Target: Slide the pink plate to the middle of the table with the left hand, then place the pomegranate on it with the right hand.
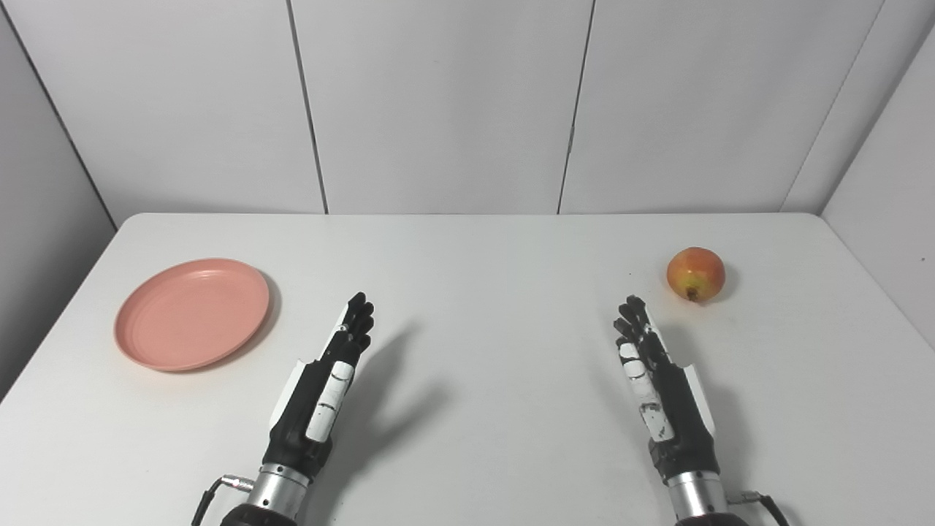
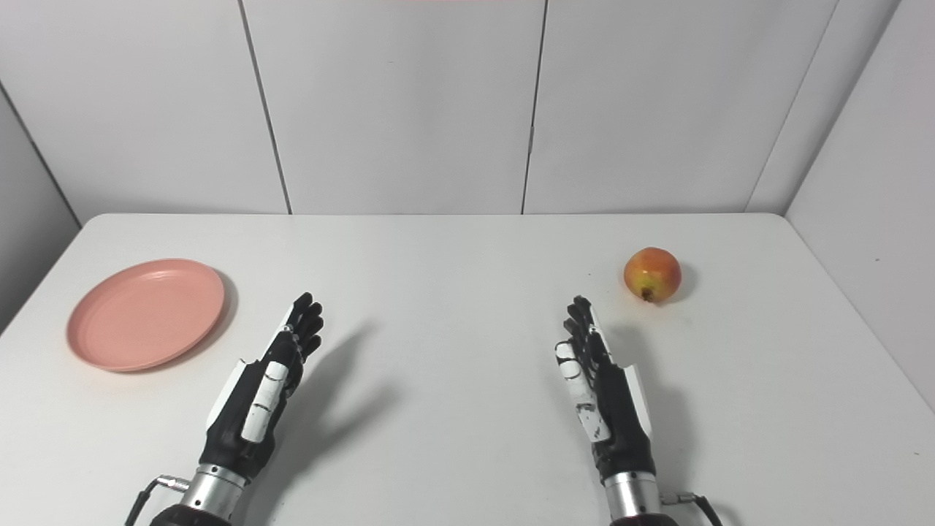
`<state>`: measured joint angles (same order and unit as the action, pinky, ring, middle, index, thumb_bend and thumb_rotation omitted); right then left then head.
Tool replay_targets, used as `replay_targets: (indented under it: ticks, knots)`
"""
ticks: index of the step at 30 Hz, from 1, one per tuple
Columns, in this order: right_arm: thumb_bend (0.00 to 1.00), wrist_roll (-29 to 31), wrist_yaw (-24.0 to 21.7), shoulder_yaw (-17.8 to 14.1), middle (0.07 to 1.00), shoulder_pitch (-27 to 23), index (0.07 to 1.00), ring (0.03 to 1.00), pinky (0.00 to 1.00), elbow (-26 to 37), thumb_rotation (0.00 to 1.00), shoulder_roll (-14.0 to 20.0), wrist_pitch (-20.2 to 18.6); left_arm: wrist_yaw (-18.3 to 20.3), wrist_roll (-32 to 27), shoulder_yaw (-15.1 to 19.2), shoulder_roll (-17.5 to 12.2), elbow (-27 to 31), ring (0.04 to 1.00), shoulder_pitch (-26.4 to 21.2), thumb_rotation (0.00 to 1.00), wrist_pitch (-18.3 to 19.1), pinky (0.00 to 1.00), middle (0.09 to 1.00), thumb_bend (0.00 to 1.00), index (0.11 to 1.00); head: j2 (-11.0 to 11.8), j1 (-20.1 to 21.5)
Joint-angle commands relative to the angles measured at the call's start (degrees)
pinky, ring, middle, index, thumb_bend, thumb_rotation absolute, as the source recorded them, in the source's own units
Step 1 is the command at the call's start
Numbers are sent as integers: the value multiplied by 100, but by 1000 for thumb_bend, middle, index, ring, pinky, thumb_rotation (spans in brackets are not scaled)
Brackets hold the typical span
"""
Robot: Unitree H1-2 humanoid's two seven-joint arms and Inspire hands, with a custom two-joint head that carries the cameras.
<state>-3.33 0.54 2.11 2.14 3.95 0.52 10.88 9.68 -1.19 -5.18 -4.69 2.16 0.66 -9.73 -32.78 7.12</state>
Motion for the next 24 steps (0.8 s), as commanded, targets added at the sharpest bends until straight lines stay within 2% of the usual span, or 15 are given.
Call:
replay_targets:
  ticks: [1, 7, 13, 24]
  knots:
    - [565, -1, 55, -4, 959, -2, 975, 940, 933, -161, 923, -57, 428, -41, -77, 32, 56, -107, 1000, 18, 1000, -141, 1000, 1000, 595, 1000, -6, -6]
    - [557, -56, 92, -12, 951, -8, 971, 934, 936, -232, 926, -66, 581, -55, -64, 27, 68, -101, 1000, 9, 1000, -54, 1000, 1000, 584, 1000, -1, -5]
    - [591, -25, 24, -1, 953, -4, 968, 939, 944, -167, 912, -43, 205, -71, -20, 17, 76, -61, 1000, -5, 1000, 123, 1000, 1000, 554, 1000, 2, -10]
    - [586, -94, -50, 51, 935, -38, 960, 922, 943, -159, 884, 43, -30, -12, -119, 22, 80, 99, 1000, -16, 1000, 720, 1000, 1000, 535, 1000, 5, -10]
